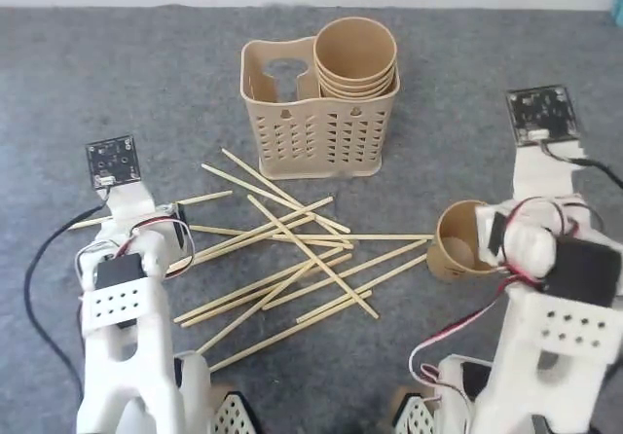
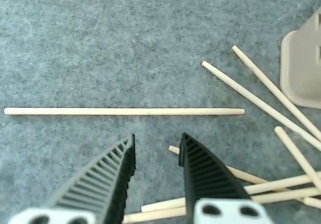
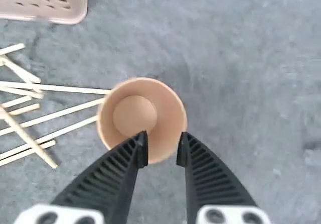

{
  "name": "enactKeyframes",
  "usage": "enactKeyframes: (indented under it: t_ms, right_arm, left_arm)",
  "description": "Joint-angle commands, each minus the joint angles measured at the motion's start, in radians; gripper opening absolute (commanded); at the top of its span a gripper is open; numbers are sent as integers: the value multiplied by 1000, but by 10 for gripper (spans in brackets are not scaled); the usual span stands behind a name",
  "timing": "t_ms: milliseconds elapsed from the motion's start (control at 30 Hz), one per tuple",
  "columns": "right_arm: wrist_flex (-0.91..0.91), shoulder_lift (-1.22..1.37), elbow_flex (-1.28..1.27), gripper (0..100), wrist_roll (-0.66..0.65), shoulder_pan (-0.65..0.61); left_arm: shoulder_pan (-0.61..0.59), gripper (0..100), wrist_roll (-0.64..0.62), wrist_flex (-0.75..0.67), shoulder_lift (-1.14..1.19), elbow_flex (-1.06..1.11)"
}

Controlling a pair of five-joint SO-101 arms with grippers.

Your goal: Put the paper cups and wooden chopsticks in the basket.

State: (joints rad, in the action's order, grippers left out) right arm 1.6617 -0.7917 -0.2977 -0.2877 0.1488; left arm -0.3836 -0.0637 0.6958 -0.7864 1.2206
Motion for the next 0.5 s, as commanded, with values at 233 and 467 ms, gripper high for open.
enactKeyframes:
  t_ms: [233,467]
  right_arm:
    - [-185,73,-273,113,-18,163]
    - [-271,116,-365,113,-14,110]
  left_arm:
    - [-9,136,3,-21,2,-7]
    - [-9,137,3,-21,2,-7]
